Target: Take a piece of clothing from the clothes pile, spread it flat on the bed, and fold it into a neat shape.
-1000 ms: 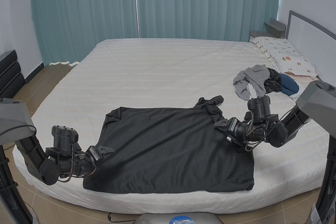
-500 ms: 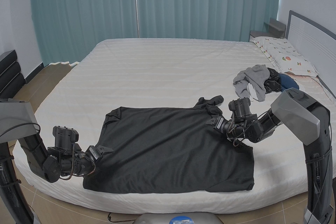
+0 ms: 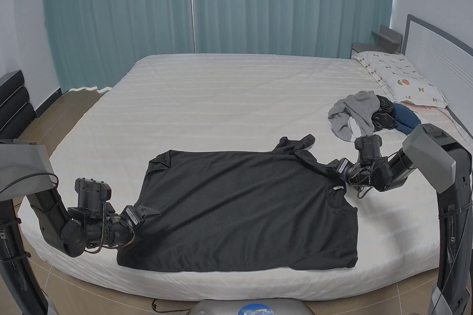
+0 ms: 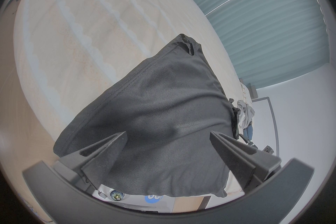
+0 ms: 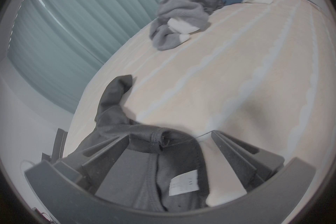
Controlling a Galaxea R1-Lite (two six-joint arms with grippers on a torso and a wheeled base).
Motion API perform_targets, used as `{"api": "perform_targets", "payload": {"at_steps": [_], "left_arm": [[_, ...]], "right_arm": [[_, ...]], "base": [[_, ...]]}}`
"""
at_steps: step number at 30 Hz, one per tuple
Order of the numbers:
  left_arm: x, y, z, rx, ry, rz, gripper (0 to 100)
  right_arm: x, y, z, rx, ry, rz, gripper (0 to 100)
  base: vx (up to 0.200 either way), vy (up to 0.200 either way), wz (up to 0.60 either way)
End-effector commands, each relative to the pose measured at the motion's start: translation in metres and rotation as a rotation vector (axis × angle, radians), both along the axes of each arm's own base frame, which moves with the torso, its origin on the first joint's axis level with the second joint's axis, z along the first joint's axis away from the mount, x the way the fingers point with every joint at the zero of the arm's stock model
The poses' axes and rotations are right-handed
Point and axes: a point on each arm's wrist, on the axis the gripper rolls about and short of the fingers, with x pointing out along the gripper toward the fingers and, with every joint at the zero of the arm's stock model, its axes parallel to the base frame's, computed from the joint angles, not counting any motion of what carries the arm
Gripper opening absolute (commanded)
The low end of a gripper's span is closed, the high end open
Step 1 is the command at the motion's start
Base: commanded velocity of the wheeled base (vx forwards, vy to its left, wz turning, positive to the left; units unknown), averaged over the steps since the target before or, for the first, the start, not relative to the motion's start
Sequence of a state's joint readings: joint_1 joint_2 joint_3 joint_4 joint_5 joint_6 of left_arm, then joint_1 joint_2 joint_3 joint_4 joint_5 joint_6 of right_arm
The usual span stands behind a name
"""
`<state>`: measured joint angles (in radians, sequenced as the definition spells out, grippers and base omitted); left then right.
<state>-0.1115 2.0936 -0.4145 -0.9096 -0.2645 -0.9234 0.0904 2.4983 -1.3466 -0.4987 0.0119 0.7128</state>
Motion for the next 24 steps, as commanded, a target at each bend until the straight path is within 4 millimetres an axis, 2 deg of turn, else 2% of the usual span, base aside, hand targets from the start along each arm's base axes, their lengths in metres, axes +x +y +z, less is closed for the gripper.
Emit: {"api": "perform_targets", "payload": {"at_steps": [1, 3, 5, 6, 9, 10, 14, 21, 24], "left_arm": [[0.0, 0.0, 0.0, 0.0, 0.0, 0.002, 100], [0.001, 0.001, 0.0, -0.001, -0.001, 0.003, 100], [0.001, 0.001, -0.001, 0.0, 0.0, 0.006, 100], [0.002, 0.004, -0.001, 0.0, -0.001, 0.014, 100], [0.005, 0.005, -0.001, 0.0, -0.007, 0.02, 100], [0.007, 0.006, -0.001, 0.002, -0.009, 0.027, 100], [0.008, 0.006, -0.001, -0.007, -0.006, 0.039, 100], [0.007, 0.006, -0.001, -0.009, -0.006, 0.04, 100], [0.007, 0.006, -0.001, -0.01, -0.004, 0.041, 100]], "right_arm": [[-0.003, -0.013, 0.019, 0.033, -0.027, -0.006, 100], [-0.004, -0.017, 0.03, 0.087, -0.046, -0.003, 100], [-0.004, -0.017, 0.031, 0.091, -0.046, -0.004, 100], [-0.005, -0.019, 0.039, 0.156, -0.052, -0.015, 100], [-0.007, -0.018, 0.04, 0.197, -0.044, -0.016, 100], [-0.009, -0.013, 0.037, 0.247, -0.02, 0.016, 100], [-0.01, 0.002, 0.027, 0.259, 0.008, 0.054, 100], [-0.01, 0.025, 0.026, 0.263, 0.011, 0.108, 100], [-0.012, 0.048, 0.019, 0.252, 0.025, 0.153, 100]], "base": [[0.0, 0.0, 0.0], [0.0, 0.0, 0.0], [0.0, 0.0, 0.0], [0.0, 0.0, 0.0], [0.0, 0.0, 0.0], [0.0, 0.0, 0.0], [0.0, 0.0, 0.0], [0.0, 0.0, 0.0], [0.0, 0.0, 0.0]]}}
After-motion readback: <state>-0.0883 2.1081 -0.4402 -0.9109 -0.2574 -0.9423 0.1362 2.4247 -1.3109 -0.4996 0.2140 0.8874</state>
